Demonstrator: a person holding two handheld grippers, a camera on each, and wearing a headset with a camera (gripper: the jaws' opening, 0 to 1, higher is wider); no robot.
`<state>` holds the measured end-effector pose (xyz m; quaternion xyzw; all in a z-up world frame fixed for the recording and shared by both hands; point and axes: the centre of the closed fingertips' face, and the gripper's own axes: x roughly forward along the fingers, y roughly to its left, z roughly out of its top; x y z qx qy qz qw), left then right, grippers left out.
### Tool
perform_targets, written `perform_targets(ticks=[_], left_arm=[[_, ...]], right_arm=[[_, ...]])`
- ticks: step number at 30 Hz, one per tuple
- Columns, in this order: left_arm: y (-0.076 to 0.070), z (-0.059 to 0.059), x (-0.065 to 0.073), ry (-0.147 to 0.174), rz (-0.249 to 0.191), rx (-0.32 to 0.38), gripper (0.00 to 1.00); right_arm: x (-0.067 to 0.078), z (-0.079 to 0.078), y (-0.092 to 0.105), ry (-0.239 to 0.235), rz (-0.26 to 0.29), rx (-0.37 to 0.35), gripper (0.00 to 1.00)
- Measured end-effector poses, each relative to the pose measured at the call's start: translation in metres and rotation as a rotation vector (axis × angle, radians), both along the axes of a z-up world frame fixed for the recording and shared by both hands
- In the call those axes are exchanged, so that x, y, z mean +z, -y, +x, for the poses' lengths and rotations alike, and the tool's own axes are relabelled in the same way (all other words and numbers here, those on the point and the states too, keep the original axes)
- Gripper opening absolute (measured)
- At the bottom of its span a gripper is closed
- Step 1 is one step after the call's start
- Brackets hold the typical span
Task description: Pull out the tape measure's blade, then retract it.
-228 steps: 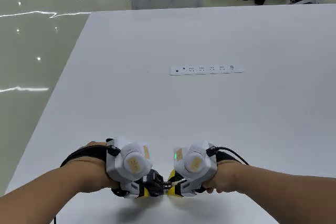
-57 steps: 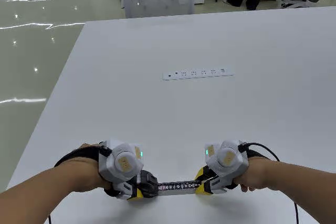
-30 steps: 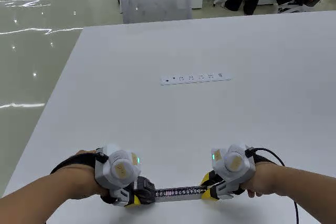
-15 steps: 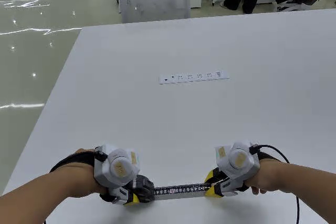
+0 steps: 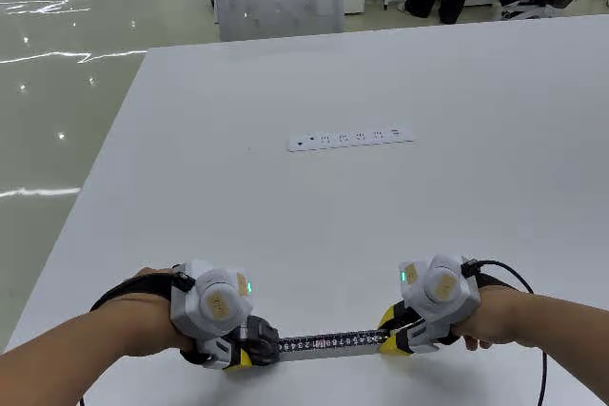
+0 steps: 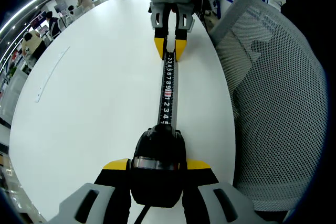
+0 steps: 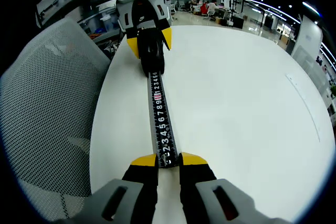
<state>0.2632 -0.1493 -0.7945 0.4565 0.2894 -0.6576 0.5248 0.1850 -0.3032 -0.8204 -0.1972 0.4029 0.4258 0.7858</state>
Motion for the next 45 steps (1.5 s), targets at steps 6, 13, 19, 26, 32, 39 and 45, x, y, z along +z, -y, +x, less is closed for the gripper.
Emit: perform_targets(ticks=[6,13,19,26,32,39,45], left_arm=[[0.001,0.000,0.000,-0.006,0.001,0.000,0.34],[0.001,0.000,0.000,-0.008,-0.007,0.007,0.34],[0.001,0.000,-0.001,-0.005,-0.006,0.007,0.34],[0.001,0.001,0.000,-0.006,-0.005,0.011,0.34],[0.002,0.001,0.000,-0.005,-0.006,0.013,0.34],[0.002,0.000,0.000,-0.006,-0.006,0.014,0.34],[0.002,0.000,0.000,-0.006,-0.006,0.015,0.34]], right_arm=[[-0.001,-0.001,0.004,-0.003,-0.010,0.005,0.13],[0.000,-0.003,0.007,-0.006,-0.009,-0.003,0.13],[0.000,-0.006,0.013,-0.011,-0.012,-0.008,0.13],[0.000,-0.007,0.019,-0.011,-0.020,-0.011,0.13],[-0.001,-0.007,0.022,-0.012,-0.023,-0.014,0.13],[-0.001,-0.009,0.027,-0.014,-0.028,-0.018,0.13],[0.000,-0.012,0.032,-0.016,-0.032,-0.020,0.13]])
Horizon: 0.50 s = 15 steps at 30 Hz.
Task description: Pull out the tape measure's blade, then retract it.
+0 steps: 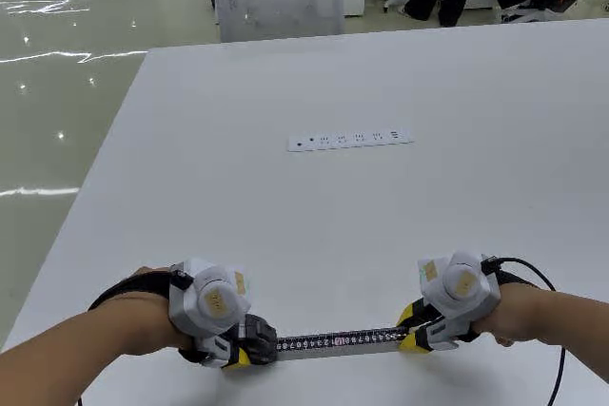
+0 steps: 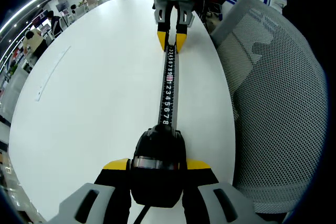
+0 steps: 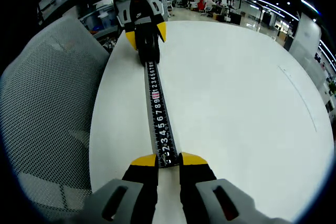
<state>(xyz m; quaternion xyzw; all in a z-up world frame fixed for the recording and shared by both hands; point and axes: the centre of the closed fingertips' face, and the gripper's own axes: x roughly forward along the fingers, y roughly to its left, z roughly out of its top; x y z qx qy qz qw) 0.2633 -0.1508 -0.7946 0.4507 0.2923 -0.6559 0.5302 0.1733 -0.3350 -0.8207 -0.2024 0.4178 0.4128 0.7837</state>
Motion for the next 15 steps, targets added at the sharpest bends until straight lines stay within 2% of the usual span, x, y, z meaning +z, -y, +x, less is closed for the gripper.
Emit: perform_targets(ticks=[15], left_arm=[[-0.0008,-0.0001,-0.0004,-0.001,0.000,0.003,0.34]], right_arm=[[-0.0004,-0.0039,0.0071,-0.006,-0.006,-0.003,0.13]])
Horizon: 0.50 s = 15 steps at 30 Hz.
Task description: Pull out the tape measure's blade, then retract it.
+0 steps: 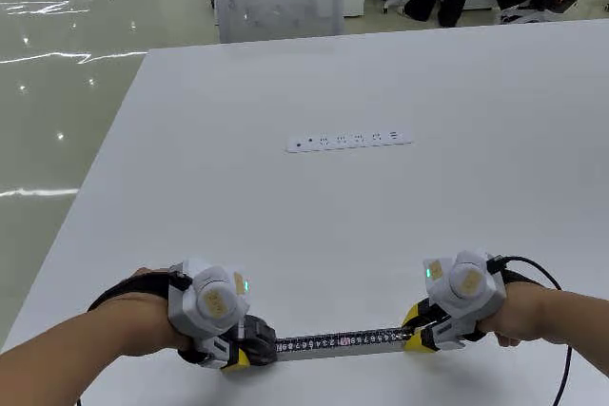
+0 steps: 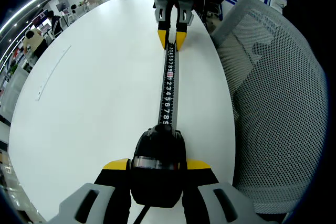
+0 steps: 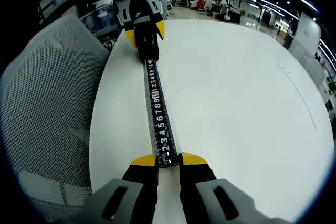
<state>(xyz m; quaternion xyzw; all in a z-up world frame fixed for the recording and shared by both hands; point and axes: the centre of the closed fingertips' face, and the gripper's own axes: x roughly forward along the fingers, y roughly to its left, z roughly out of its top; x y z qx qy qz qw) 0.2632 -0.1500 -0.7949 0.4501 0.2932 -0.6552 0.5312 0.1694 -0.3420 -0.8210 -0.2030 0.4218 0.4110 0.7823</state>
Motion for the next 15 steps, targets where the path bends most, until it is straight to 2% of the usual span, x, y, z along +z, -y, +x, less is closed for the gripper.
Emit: perform_targets(ticks=[15], left_arm=[[0.0002,0.0004,-0.0001,-0.002,-0.003,0.003,0.34]], right_arm=[[-0.0005,-0.0037,0.0095,-0.007,-0.006,-0.001,0.13]])
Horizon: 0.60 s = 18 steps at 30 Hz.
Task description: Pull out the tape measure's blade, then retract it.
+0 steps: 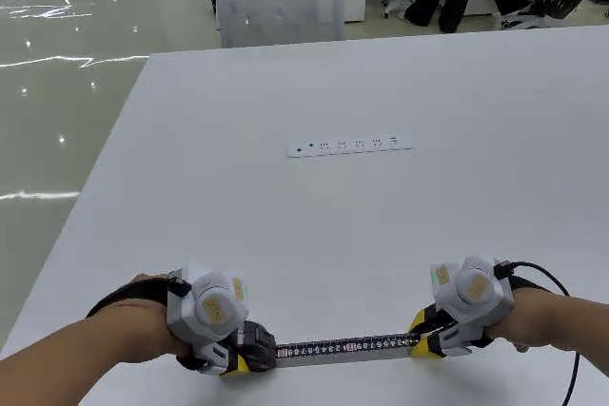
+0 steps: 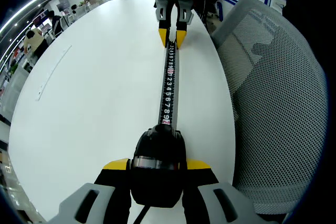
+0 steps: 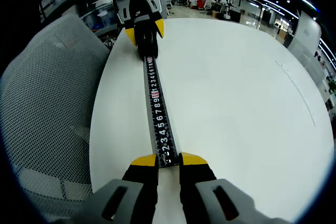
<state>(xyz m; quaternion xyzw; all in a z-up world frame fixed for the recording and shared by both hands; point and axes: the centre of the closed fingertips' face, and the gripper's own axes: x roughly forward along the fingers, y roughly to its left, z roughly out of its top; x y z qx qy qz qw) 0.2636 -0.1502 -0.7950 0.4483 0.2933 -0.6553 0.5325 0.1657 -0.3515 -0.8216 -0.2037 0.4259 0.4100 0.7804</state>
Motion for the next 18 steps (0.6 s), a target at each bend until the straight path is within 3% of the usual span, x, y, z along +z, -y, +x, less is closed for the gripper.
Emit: perform_targets(ticks=[18], left_arm=[[0.000,-0.001,0.000,-0.001,0.001,0.003,0.34]], right_arm=[[0.001,-0.006,0.011,-0.001,-0.003,-0.003,0.13]])
